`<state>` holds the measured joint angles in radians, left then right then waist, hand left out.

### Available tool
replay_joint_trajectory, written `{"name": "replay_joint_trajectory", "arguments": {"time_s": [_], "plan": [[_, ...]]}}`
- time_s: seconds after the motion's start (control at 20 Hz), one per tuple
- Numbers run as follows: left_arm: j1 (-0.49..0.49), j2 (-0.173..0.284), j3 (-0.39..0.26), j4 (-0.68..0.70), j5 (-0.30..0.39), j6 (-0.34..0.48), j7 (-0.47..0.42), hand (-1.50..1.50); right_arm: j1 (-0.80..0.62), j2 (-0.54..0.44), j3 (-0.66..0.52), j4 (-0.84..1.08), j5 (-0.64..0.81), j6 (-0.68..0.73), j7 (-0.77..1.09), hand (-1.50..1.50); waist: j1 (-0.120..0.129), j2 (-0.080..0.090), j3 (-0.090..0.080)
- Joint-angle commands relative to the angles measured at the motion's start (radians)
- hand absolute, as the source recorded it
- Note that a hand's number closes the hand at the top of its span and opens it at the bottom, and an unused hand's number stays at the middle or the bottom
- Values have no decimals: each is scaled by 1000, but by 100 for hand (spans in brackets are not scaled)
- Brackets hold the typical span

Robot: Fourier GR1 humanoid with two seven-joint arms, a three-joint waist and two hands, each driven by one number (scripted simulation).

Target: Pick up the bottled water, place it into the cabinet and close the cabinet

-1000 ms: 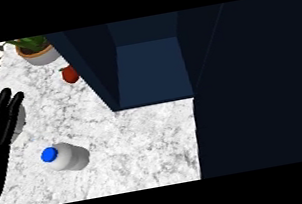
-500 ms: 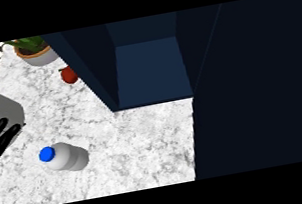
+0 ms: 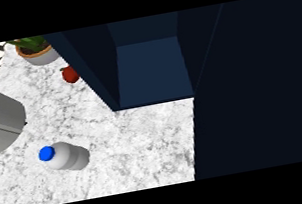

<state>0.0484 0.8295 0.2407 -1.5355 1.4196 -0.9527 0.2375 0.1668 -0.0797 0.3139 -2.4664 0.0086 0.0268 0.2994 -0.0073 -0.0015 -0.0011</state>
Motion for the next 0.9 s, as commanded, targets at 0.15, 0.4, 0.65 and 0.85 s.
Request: {"name": "replay_joint_trajectory", "arguments": {"time_s": [0.15, 0.4, 0.65, 0.85], "plan": [[-78, 23, 8, 138, -33, -102, 78, -150, 17, 28, 119, -11, 107, -40, 4, -150, -2, 1, 1], [-91, -80, 24, 120, -183, -128, 62, -150, 8, 26, 193, -65, 170, -87, 71, -150, 2, -1, 0], [-108, -165, 20, 165, -301, -132, 58, -150, 18, 1, 211, -85, 191, -104, 93, -150, 2, -1, 0], [-224, -250, 37, 261, -463, -113, 42, -150, -26, -20, 142, -52, 123, -92, 77, -150, -4, 2, 0]]}}
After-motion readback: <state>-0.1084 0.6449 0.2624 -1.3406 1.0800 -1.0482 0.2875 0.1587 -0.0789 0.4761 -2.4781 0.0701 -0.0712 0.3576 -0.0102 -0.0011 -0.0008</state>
